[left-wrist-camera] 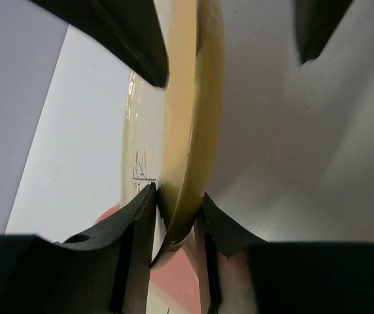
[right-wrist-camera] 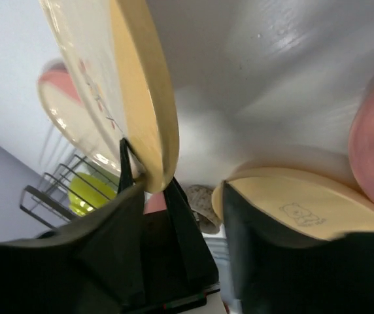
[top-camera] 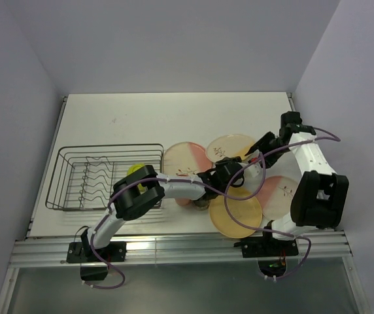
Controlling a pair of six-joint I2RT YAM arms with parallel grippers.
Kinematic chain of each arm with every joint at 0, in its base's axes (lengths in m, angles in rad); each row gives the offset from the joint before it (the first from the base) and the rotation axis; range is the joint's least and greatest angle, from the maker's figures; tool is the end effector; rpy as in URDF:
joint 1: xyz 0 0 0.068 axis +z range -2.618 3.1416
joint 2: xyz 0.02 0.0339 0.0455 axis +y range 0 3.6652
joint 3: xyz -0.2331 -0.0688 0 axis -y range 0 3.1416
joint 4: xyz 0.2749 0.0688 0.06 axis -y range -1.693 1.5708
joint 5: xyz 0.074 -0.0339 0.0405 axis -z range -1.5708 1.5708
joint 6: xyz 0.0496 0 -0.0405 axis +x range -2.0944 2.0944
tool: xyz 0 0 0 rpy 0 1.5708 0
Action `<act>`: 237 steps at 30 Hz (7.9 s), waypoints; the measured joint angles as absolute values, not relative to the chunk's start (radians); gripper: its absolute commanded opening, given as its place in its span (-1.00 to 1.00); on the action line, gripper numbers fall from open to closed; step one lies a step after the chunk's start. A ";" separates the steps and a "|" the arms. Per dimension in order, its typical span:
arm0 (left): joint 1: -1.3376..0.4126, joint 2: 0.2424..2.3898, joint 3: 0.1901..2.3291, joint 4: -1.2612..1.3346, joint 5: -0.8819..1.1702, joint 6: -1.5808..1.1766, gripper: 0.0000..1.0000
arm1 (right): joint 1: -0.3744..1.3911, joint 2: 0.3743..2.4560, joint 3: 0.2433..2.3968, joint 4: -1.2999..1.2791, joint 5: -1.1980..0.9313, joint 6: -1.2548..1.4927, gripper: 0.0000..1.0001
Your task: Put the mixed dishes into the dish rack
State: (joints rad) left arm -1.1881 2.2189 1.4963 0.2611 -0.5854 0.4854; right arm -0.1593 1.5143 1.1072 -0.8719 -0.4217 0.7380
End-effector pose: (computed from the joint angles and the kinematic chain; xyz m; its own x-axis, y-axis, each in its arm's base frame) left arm 0.2158 -0.4628 0.1112 0.1275 0.7247 -0.6772 0.5981 0.4885 0.6354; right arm 0.3165 -0.0303 0.1783 -0.6804 0.7311 0.0509 0.6573 0.5781 0.4836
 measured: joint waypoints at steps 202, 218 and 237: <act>0.249 1.378 1.316 -1.024 -0.219 -1.505 -0.11 | 0.126 1.488 1.227 -0.882 -0.470 0.659 0.34; 0.248 1.457 1.379 -1.060 -0.204 -1.499 0.98 | 0.124 1.497 1.227 -0.873 -0.461 0.660 0.34; 0.248 1.336 1.442 -1.091 -0.157 -1.503 0.98 | 0.133 1.664 1.261 -0.825 -0.450 0.635 0.32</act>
State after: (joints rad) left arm 0.2481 1.3365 1.4418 -1.0908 -0.1570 -1.5032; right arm 0.1329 1.6638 1.2610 -0.8249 -0.4503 0.6346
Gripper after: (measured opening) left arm 0.992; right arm 0.666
